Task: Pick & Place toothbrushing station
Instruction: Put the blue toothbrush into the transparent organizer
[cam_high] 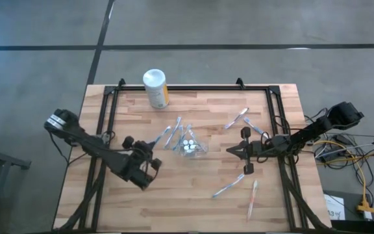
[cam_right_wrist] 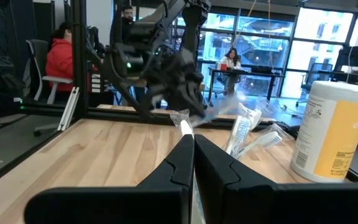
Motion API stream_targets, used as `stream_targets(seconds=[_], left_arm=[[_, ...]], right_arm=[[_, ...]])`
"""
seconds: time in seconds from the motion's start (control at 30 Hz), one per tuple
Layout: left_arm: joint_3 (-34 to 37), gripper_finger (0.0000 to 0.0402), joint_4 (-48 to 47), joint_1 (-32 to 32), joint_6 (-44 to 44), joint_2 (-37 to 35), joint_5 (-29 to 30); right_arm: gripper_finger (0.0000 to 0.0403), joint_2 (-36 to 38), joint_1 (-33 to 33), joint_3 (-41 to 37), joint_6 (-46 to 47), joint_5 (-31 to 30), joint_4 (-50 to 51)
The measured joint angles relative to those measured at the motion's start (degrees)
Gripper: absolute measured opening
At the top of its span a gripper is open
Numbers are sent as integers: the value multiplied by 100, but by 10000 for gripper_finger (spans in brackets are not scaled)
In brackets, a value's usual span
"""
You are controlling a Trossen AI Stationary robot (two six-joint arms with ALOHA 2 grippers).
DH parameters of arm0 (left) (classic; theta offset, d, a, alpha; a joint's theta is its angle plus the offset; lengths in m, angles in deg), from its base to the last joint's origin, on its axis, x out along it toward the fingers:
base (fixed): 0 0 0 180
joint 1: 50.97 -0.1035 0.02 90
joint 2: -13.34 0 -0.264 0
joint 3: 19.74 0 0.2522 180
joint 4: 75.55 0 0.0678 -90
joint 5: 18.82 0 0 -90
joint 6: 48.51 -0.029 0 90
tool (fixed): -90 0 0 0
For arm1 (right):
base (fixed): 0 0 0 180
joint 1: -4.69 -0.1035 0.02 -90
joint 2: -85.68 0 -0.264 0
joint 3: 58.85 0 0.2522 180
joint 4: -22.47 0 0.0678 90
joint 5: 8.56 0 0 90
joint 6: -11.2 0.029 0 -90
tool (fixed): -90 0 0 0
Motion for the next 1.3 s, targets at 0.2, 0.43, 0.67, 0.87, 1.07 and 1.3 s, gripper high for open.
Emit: stream_targets(seconds=[0.2,0.43,0.67,0.87,1.07,1.3], left_arm=[[-483,0,61,263,-853,-76,1025],[-940,0,359,538,-1809,-76,1343],[-996,0,788,580,-2590,-76,1249],[-1167,0,1364,422,-3826,-76,887],[-1423,0,2370,181,-5530,-76,94],[-1443,0,4182,-89,-7762,-76,-1237]], right_arm=[[8,0,0,0,-9,0,0],[8,0,0,-2,-14,-2,0],[8,0,2,-2,43,180,-4],[8,0,0,-2,-16,437,-61],[8,-4,2,133,-44,439,-28],[8,-7,-2,239,6,455,178]])
